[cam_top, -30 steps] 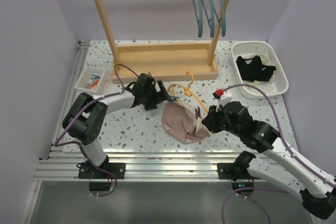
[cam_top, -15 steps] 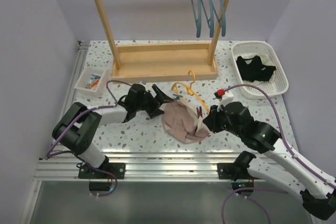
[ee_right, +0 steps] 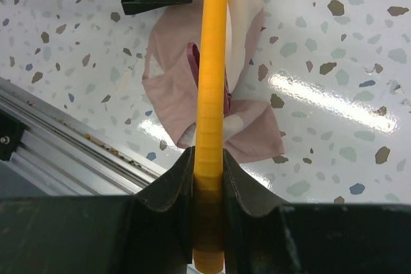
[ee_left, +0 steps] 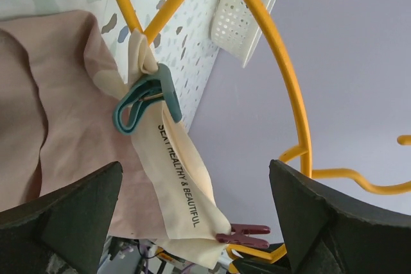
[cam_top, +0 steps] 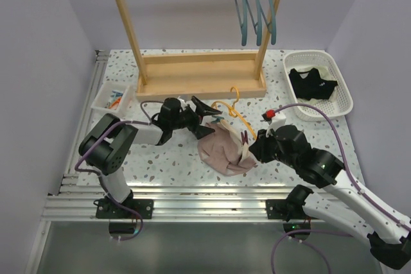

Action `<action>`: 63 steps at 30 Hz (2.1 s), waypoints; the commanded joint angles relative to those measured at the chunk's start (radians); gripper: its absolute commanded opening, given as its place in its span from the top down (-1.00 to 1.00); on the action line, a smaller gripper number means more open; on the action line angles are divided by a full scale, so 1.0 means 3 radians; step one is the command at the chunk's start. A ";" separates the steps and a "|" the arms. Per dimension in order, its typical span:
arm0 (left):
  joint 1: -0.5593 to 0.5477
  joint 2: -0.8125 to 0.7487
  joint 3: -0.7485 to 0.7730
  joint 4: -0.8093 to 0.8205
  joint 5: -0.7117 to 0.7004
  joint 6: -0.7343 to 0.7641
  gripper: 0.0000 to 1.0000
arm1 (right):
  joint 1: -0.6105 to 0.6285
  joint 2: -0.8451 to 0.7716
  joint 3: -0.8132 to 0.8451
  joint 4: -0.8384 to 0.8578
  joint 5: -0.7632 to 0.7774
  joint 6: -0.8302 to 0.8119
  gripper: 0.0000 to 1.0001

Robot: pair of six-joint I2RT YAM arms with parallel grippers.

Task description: Remove the underwear clipped to the hanger

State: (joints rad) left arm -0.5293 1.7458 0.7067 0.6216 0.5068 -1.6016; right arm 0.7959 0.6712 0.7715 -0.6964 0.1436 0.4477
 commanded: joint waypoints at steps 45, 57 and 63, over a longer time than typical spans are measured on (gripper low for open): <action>0.1490 -0.1180 0.0109 -0.2060 0.0858 0.2105 1.00 | 0.0006 0.0069 0.0087 -0.0031 0.0508 0.0098 1.00; 0.3185 -0.1075 0.1044 -0.3151 -0.0057 0.3258 1.00 | 0.0006 0.0074 0.0112 -0.0005 0.0416 0.0037 1.00; 0.3227 -0.0804 0.1509 -0.3146 -0.0854 0.3309 1.00 | 0.0006 0.0033 0.0118 -0.0015 0.0391 0.0016 1.00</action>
State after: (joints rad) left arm 0.4309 1.4734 1.0641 -0.3176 0.4095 -0.6559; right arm 0.7967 0.6868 0.7715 -0.7185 0.2665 0.4595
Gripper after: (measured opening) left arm 0.070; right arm 0.201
